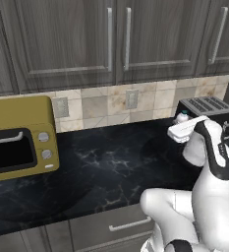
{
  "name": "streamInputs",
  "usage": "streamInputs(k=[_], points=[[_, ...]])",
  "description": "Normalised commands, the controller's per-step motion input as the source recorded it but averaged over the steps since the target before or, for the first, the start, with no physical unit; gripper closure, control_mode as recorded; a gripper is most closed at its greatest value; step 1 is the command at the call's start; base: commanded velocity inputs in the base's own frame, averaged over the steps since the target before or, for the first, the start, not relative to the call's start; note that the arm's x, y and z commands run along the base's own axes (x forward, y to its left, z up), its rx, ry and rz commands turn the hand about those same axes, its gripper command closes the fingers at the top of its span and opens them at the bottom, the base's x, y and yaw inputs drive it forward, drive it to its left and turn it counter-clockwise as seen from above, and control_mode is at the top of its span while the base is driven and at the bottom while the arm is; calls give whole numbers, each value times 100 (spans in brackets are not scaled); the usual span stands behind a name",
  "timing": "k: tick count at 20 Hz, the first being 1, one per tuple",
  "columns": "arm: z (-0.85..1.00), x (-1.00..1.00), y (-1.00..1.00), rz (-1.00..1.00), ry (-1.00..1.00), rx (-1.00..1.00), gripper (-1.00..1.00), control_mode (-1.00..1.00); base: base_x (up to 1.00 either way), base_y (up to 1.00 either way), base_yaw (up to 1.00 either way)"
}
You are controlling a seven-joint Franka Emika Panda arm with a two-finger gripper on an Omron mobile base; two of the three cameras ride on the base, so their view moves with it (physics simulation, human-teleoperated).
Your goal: Take the bottled waters from the counter and place them in the freezer to freeze. Close the freezer door after placing the bottles.
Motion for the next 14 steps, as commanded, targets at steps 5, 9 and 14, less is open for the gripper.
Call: streamInputs(k=[5, 9, 14], points=[[69, -60, 6, 0, 2, 0, 100, -100, 0, 0, 0], [40, -77, 14, 4, 1, 0, 100, -100, 0, 0, 0], [49, -87, 16, 7, 0, 0, 100, -100, 0, 0, 0]])
